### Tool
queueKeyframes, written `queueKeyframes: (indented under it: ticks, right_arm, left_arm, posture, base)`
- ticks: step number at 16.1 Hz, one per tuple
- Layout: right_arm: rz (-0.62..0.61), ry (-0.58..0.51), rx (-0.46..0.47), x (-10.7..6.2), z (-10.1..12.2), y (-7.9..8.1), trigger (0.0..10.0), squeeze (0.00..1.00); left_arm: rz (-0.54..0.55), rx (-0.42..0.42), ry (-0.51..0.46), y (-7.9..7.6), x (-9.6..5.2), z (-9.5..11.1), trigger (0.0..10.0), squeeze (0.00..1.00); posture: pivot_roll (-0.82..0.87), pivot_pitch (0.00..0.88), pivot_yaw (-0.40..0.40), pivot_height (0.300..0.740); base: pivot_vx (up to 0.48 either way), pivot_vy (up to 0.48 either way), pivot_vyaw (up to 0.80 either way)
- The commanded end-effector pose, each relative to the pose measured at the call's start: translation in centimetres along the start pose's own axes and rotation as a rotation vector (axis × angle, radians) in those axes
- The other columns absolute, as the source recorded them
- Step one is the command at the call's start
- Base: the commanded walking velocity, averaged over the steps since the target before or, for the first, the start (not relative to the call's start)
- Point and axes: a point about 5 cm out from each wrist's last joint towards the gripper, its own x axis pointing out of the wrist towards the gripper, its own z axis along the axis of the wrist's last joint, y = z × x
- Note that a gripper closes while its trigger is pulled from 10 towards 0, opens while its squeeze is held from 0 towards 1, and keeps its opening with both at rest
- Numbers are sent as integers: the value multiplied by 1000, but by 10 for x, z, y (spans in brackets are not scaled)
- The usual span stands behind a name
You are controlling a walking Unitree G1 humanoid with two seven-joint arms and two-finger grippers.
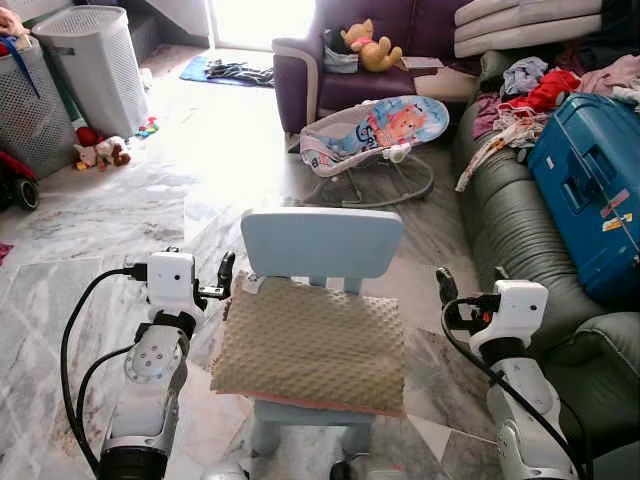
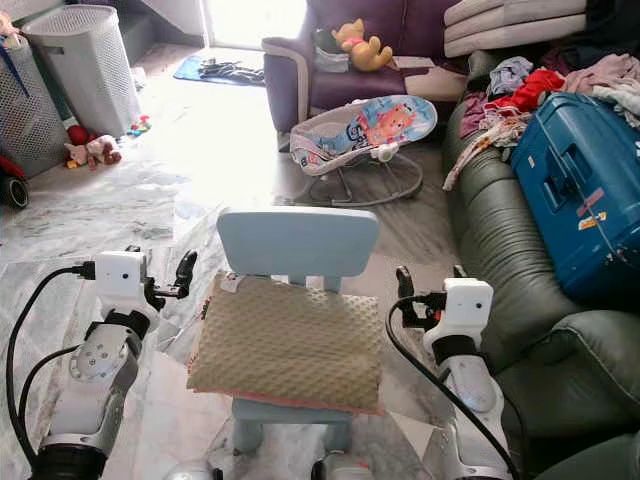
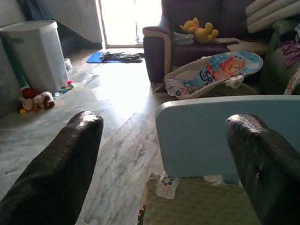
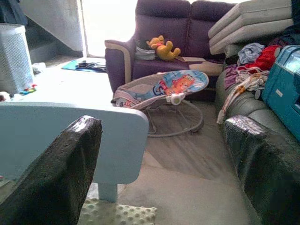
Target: Move the pillow to the sofa
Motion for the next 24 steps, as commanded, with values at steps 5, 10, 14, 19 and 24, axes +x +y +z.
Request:
queueKeyframes:
  ticks: [5, 10, 14, 19, 24]
  right_arm:
    - [14, 7, 3, 4, 1, 0, 10000, 0]
    - [19, 13, 11, 3, 0, 0, 10000, 0]
    - [25, 18, 15, 3, -1, 1, 10000, 0]
    - [28, 21, 24, 3, -2, 1, 10000, 0]
    - [31, 20, 26, 3, -1, 1, 10000, 0]
  left_arm:
    - [-7, -10, 15, -2, 2, -2, 10000, 0]
    - [-4, -11, 16, -3, 1, -2, 10000, 0]
    - [-2, -11, 17, -2, 1, -2, 10000, 0]
    - [-4, -10, 19, -2, 1, -2, 10000, 0]
    - [-6, -8, 20, -2, 1, -3, 10000, 0]
  posture:
    - [-5, 0, -41, 736]
    - [-7, 0, -43, 712]
    - [-7, 0, -43, 687]
    - [-7, 0, -41, 683]
    - [-9, 0, -42, 669]
  base:
    - [0, 0, 0]
    - [0, 0, 0]
    - [0, 0, 0]
    - [0, 0, 0]
    - [0, 0, 0]
